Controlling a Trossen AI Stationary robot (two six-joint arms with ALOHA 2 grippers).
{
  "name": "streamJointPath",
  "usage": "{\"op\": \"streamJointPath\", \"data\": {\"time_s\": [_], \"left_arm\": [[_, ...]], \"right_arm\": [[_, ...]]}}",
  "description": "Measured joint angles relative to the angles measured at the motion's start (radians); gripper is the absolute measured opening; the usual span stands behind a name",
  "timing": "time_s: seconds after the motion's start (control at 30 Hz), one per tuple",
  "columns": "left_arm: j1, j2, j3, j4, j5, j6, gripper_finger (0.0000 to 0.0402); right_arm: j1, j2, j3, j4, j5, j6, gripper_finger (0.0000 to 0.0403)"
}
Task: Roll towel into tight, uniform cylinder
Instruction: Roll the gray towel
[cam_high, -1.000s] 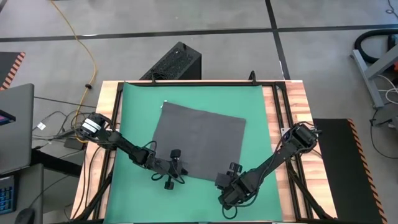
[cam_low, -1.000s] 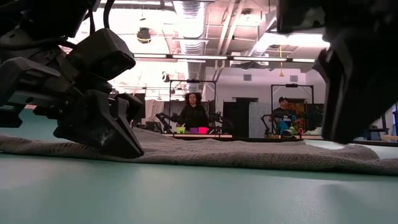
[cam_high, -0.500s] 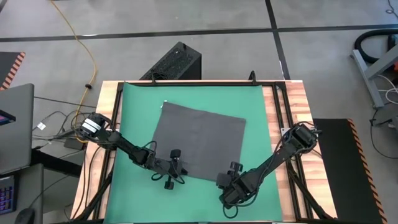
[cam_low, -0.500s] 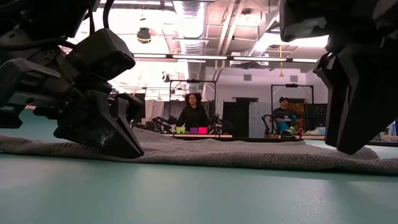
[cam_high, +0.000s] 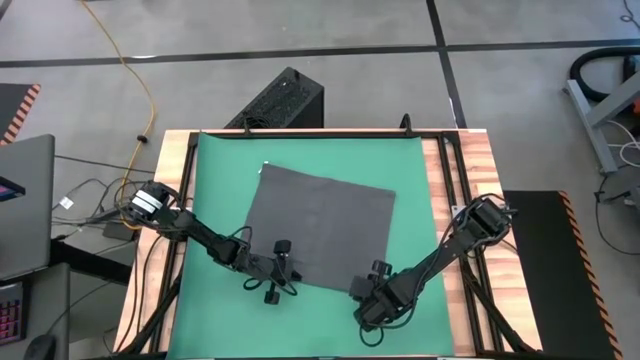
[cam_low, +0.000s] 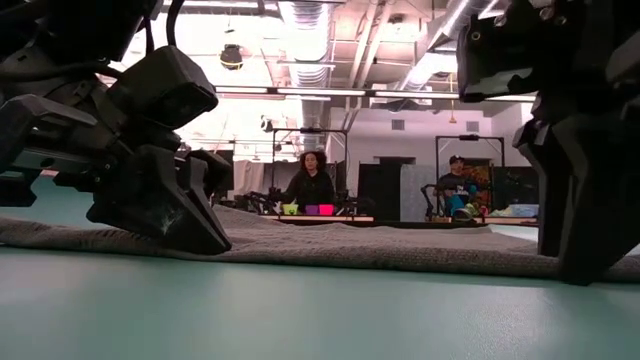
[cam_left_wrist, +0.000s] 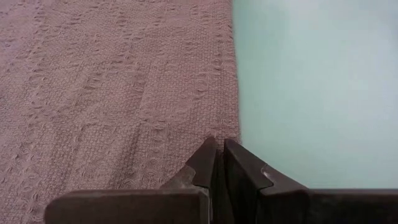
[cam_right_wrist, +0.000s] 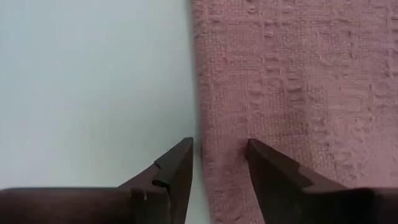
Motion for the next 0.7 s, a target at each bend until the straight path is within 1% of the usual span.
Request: {"op": "streamJointPath", "data": {"time_s": [0.07,0.13,0.2,0.33,0.37,0.47,0.53,0.6,0.7], "left_arm": [[0.0,0.0,0.0,0.001,0.001,0.0,0.0018],[0.0,0.0,0.0,0.0,0.002,-0.001,0.0018],[0.001,-0.001,0.0,0.004,0.009,-0.001,0.0018],[0.001,-0.037,-0.002,-0.008,0.021,-0.001,0.0018],[0.001,-0.054,-0.002,-0.007,0.021,0.003,0.0018],[0.001,-0.118,-0.002,-0.018,0.021,0.028,0.0018],[0.001,-0.184,-0.002,-0.081,0.017,0.032,0.0018],[0.001,-0.268,-0.001,-0.191,-0.007,0.004,0.0018],[-0.003,-0.405,-0.001,-0.439,-0.117,-0.065,0.0015]], "right_arm": [[-0.003,-0.002,-0.01,0.001,-0.011,0.013,0.016],[-0.01,-0.002,-0.016,-0.009,-0.026,0.039,0.0136],[-0.021,-0.003,-0.018,-0.015,-0.049,0.041,0.0103],[-0.043,-0.003,-0.018,-0.022,-0.084,0.042,0.0023],[-0.048,-0.003,-0.015,-0.023,-0.087,0.041,0.0015],[-0.058,-0.001,-0.012,-0.021,-0.087,0.042,0.0015],[-0.059,-0.001,-0.012,-0.019,-0.088,0.053,0.0011],[-0.059,-0.003,-0.012,-0.019,-0.087,0.066,0.0007],[-0.05,-0.002,-0.004,-0.023,-0.087,0.071,0.0007]]}}
